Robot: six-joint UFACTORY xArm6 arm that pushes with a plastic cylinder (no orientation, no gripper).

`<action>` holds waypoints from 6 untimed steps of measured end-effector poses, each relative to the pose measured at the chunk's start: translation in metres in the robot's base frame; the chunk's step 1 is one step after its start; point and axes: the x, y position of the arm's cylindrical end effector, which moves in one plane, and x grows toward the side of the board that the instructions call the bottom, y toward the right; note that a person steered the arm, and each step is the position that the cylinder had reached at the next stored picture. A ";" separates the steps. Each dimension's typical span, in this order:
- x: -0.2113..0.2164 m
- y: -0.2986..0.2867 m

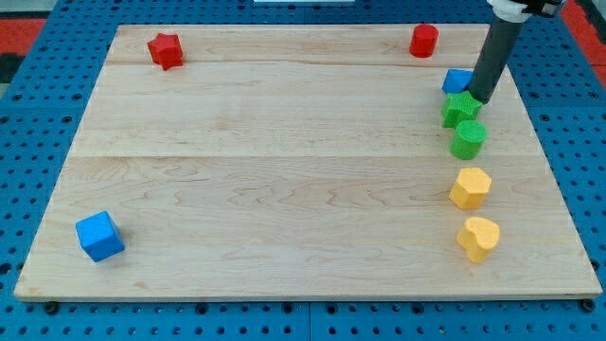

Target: Move the red circle into the blue triangle

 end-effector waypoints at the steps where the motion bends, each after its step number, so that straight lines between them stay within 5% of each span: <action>1: -0.003 0.002; 3: -0.012 0.035; 6: -0.159 0.060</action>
